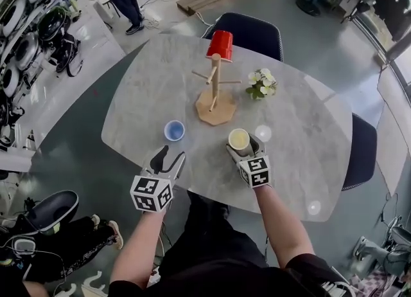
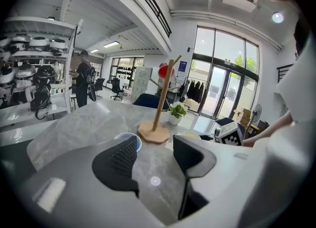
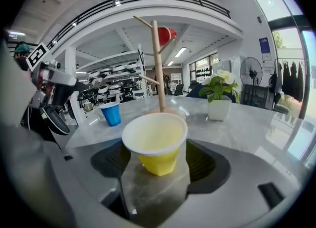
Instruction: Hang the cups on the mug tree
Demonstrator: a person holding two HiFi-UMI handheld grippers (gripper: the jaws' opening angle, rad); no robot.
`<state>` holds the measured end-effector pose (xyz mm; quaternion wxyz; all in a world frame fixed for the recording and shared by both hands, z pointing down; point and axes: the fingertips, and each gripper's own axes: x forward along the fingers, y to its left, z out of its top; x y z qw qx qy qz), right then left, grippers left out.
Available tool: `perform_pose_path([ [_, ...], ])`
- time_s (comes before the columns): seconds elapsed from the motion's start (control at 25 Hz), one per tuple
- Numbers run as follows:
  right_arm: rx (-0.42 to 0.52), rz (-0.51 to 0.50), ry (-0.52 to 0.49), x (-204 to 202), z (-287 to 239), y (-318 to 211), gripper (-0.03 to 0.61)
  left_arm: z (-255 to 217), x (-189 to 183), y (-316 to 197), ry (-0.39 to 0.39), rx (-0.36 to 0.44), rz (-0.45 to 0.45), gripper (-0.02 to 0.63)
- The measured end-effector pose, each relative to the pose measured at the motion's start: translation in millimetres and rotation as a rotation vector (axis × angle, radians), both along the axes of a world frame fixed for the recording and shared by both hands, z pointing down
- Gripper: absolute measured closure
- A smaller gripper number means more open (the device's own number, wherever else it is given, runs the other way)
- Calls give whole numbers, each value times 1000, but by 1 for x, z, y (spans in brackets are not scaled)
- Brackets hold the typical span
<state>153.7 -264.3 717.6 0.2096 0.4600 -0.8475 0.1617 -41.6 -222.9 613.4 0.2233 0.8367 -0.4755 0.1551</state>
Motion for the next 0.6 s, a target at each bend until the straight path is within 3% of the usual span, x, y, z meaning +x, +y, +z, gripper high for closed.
perform_pose_path([
  [0.08,6,4,-2,0,-2,-2,224,-2,2,-2,-6,5,10,380],
  [0.16,17,11,-4,1,-7,-3,273,-5,4,-5,-7,12,23,380],
  [0.6,124,68,-49,13,-91,-25,279,-27,5,-33,18,32,58,380],
])
